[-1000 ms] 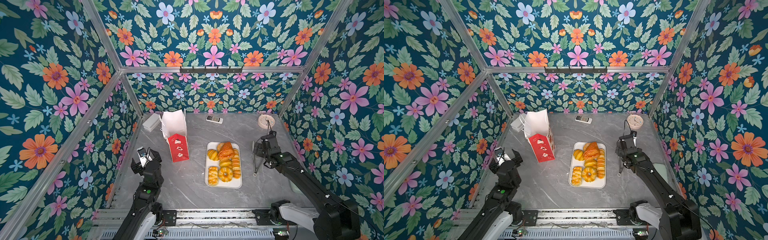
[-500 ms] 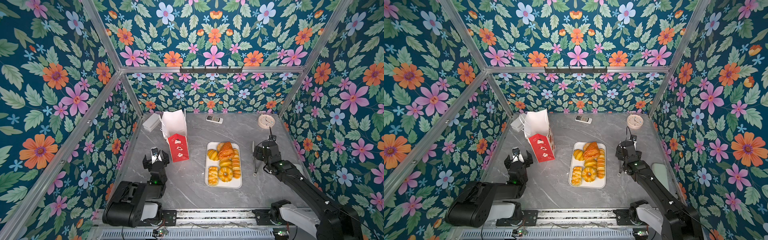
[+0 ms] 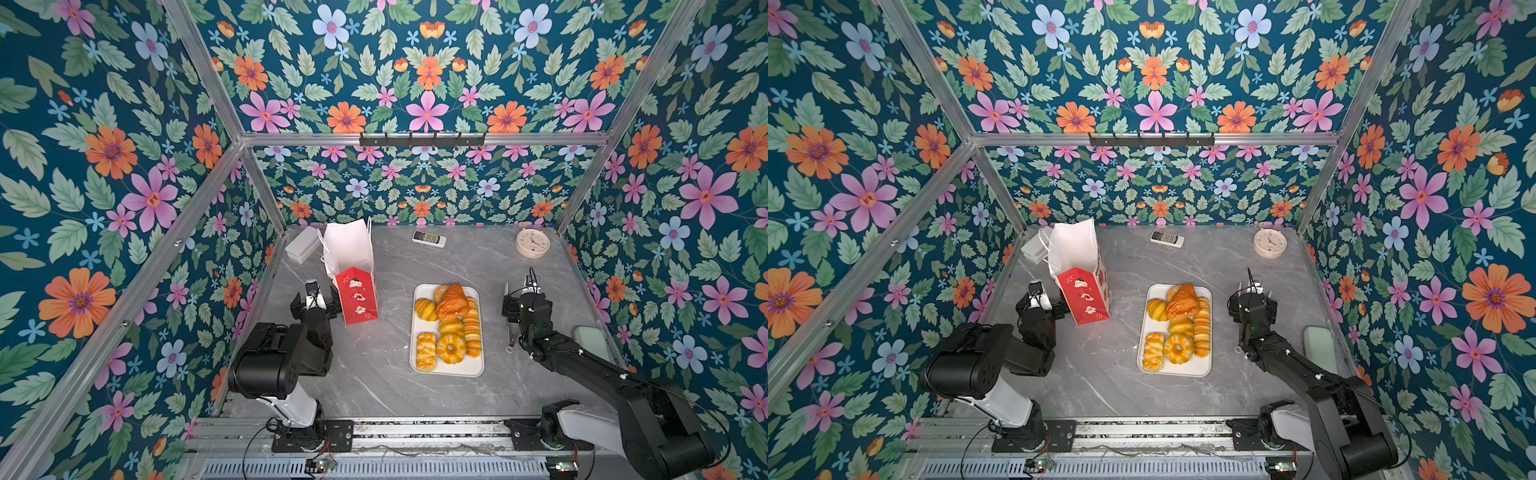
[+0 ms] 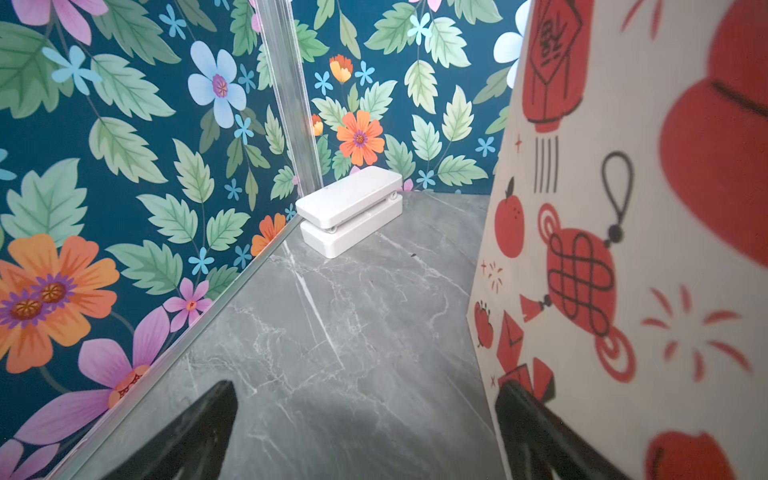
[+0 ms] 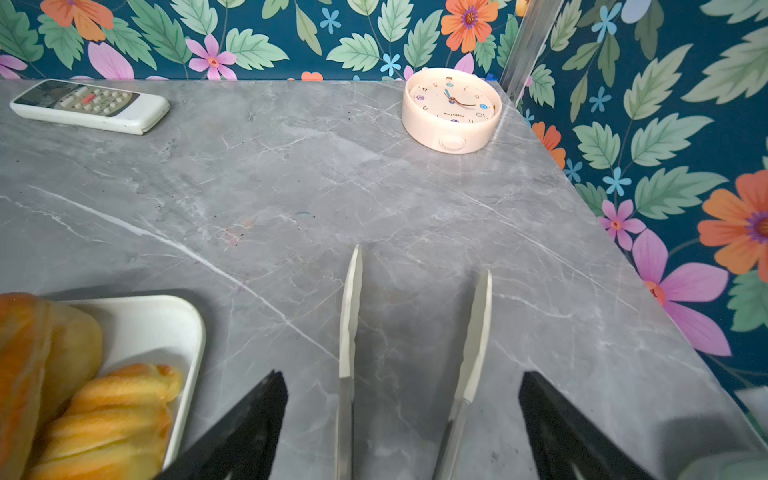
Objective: Take the fake bread out of the paper bag
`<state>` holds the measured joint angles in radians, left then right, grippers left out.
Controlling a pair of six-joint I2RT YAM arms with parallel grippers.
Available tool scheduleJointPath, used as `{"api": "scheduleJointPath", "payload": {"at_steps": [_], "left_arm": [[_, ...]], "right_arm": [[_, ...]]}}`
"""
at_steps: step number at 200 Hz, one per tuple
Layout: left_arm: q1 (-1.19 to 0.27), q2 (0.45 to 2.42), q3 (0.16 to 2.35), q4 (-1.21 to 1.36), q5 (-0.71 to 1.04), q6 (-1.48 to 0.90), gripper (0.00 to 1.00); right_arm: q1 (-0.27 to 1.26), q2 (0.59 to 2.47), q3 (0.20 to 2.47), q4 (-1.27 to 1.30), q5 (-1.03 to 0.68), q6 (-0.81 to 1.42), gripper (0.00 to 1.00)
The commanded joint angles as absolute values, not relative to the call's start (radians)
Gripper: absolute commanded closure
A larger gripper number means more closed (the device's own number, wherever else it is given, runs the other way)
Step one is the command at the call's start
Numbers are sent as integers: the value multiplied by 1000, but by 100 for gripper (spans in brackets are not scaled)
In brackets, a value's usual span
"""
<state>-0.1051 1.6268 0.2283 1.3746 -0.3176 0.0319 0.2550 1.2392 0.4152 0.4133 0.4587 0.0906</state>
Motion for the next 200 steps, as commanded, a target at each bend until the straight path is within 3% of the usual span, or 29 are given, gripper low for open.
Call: {"api": "scheduleJointPath", "payload": {"at_steps": [1,63,150,200], "left_arm": [[-104,1629,231,1387,-312,32,0],[-104,1628,232,1386,-311,30,0],[-104,1628,233,1382,-312,31,0],[-104,1628,233,1383,-312,30,0]], "right_arm": [[256,1310,411,579,485,20,12],[201,1430,318,940,481,-70,13],[15,1399,352,774,243,104,14],[14,1401,348,786,235,101,15]]}}
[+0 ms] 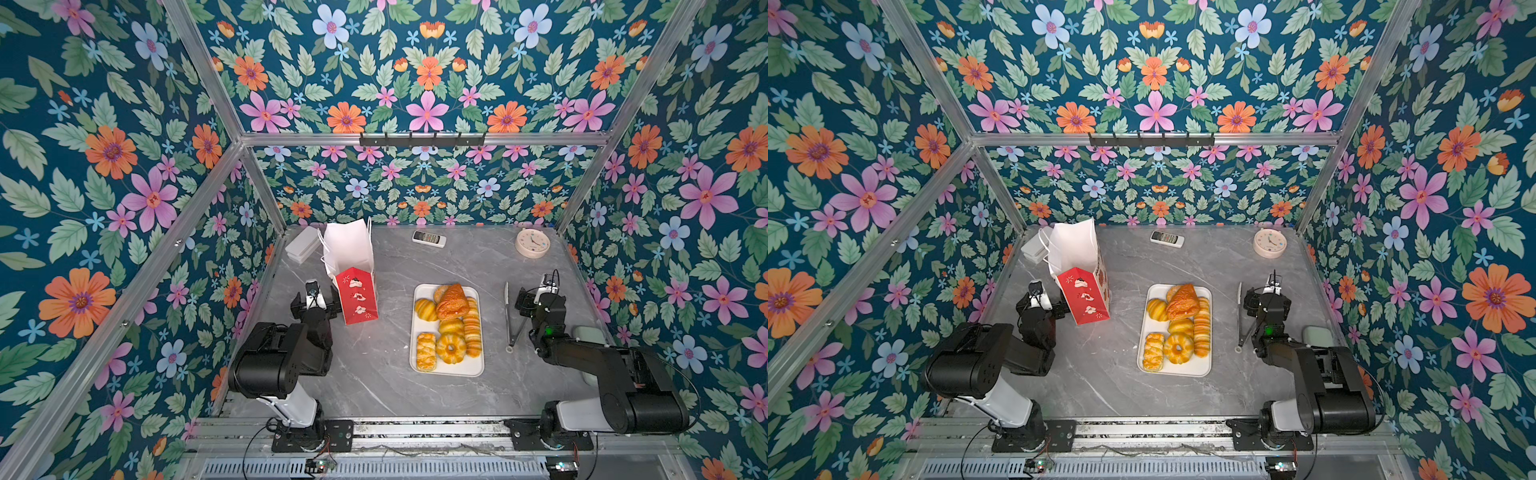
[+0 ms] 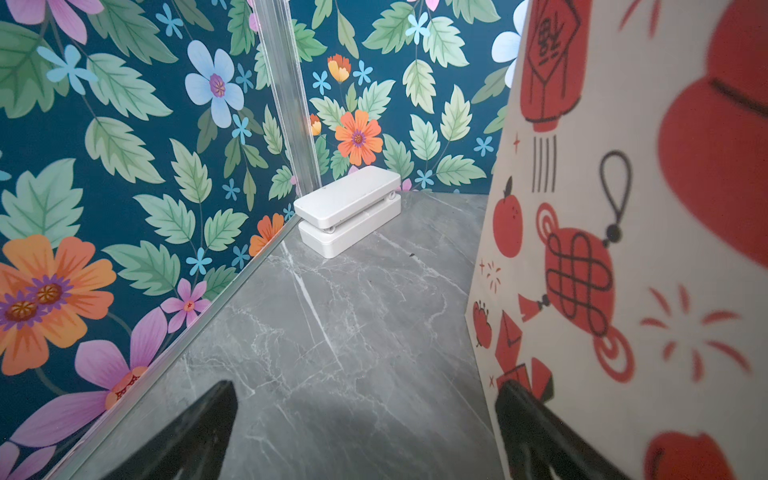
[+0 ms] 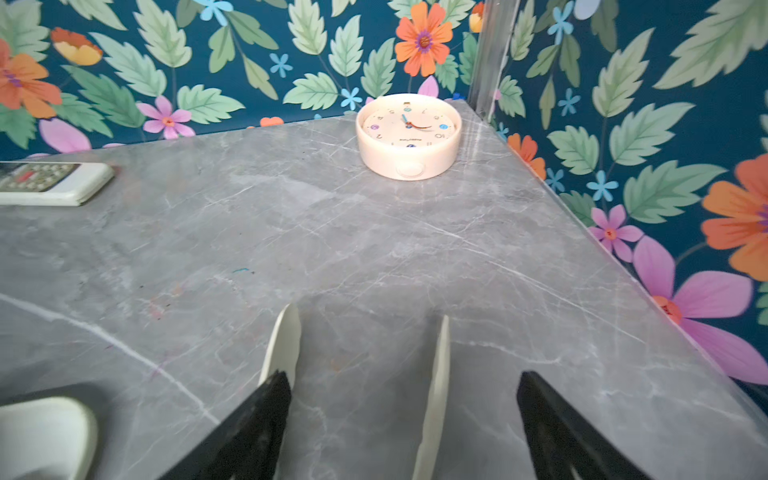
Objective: Take the fake bread out of the paper bag
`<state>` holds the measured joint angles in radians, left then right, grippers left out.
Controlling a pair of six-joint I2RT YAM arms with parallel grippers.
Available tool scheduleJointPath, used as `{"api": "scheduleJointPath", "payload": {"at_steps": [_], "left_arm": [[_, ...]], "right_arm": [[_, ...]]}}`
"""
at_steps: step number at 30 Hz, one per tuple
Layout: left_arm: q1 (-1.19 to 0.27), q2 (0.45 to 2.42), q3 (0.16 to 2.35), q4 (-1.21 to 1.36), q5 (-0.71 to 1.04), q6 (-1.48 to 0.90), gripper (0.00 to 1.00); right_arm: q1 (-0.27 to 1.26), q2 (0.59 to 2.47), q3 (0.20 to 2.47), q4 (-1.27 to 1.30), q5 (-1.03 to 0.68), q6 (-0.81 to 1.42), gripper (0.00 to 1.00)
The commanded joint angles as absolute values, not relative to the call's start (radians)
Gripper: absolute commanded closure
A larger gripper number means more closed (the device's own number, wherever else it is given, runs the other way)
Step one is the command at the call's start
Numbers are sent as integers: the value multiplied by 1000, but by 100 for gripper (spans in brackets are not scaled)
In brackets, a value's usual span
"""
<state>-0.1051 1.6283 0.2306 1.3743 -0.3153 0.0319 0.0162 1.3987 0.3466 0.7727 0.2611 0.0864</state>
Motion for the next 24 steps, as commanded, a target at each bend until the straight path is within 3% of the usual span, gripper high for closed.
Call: {"api": "scheduleJointPath", "payload": {"at_steps": [1,4,6,7,9,12,24], "left_arm": [[-104,1628,233,1384,-312,30,0],[-105,1628,233,1382,-312,30,0],[-105,1628,232,1382,-312,29,0],[-104,1628,233,1383,-313,29,0],[-104,1626,232,1381,-313,29,0],[-104,1628,232,1383,-314,30,0],[-87,1625,248,1346,-286,19,0]], "right_arm": [[14,1402,346,789,235,100,15],[19,1483,275,1042,252,71,15],[21,1428,304,874,247,105,14],[18,1466,286,980,252,83,13],[19,1432,300,886,247,99,9],[18,1452,291,950,249,89,1],[17,1442,298,911,247,98,1]]}}
